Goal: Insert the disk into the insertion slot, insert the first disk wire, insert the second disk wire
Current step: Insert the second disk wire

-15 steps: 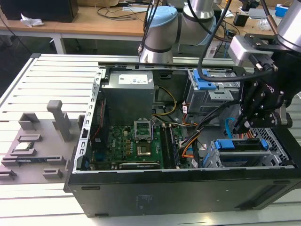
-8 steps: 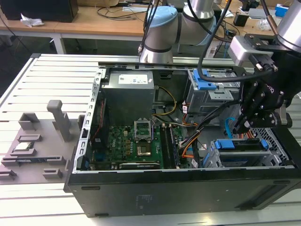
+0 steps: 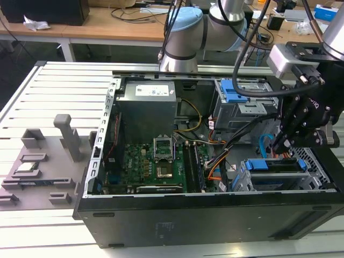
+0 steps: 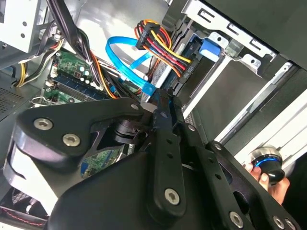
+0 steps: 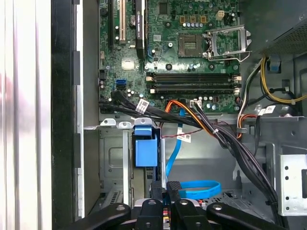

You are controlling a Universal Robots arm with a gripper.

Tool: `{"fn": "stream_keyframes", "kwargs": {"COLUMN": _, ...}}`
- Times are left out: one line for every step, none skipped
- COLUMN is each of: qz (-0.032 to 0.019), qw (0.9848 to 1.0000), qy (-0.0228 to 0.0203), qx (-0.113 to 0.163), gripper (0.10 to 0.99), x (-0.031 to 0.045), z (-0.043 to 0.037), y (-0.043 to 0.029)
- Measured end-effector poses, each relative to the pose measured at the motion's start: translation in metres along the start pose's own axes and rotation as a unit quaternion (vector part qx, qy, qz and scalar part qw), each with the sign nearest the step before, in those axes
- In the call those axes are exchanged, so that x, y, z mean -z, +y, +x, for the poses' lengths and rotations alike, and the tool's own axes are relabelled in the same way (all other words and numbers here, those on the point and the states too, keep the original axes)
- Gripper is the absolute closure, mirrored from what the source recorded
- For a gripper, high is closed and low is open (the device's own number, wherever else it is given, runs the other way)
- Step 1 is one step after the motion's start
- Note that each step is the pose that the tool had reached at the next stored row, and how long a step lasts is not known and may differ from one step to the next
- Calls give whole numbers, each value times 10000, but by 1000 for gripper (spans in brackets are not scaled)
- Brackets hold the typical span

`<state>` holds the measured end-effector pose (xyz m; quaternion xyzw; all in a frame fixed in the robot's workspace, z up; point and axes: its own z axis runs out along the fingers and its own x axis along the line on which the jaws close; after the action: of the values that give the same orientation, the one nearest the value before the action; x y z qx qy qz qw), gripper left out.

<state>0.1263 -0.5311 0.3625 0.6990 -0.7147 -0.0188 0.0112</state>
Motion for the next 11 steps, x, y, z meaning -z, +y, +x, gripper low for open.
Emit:
{"fn": "stream_keyframes", "kwargs": {"qz": 0, "qw": 10000, "qy": 0, "qx": 0, "gripper": 925, "x": -4, "z": 7, "y": -1}}
{"fn": "stream_keyframes", "kwargs": {"qz": 0, "qw": 10000, "qy": 1, "qx": 0, "gripper": 925, "x": -12, "z": 21, "y": -2}}
{"fn": "stream_keyframes", "kwargs": {"qz": 0, "qw": 10000, "qy": 1, "qx": 1, "gripper": 925, "x": -45, "z": 40, "y": -4}}
{"fn": "stream_keyframes", "kwargs": {"qz": 0, "qw": 10000, "qy": 0, "qx": 1, "gripper": 925, "x": -52, "z": 41, "y": -4}}
{"fn": "stream_keyframes", "kwargs": {"qz": 0, "qw": 10000, "qy": 1, "qx": 1, "gripper": 925, "x": -57, "z": 42, "y": -4}}
{"fn": "stream_keyframes", "kwargs": {"qz": 0, "qw": 10000, "qy": 1, "qx": 1, "gripper": 925, "x": -62, "z": 42, "y": -4}}
{"fn": "stream_keyframes", "kwargs": {"qz": 0, "qw": 10000, "qy": 1, "qx": 1, "gripper": 925, "x": -66, "z": 43, "y": -4}}
{"fn": "stream_keyframes", "kwargs": {"qz": 0, "qw": 10000, "qy": 1, "qx": 0, "gripper": 925, "x": -76, "z": 44, "y": -5}}
{"fn": "stream_keyframes", "kwargs": {"qz": 0, "qw": 10000, "qy": 0, "qx": 0, "gripper": 925, "x": -86, "z": 44, "y": -5}}
{"fn": "stream_keyframes", "kwargs": {"qz": 0, "qw": 10000, "qy": 1, "qx": 0, "gripper": 925, "x": -91, "z": 45, "y": -6}}
{"fn": "stream_keyframes", "kwargs": {"qz": 0, "qw": 10000, "qy": 1, "qx": 0, "gripper": 925, "x": -95, "z": 45, "y": -6}}
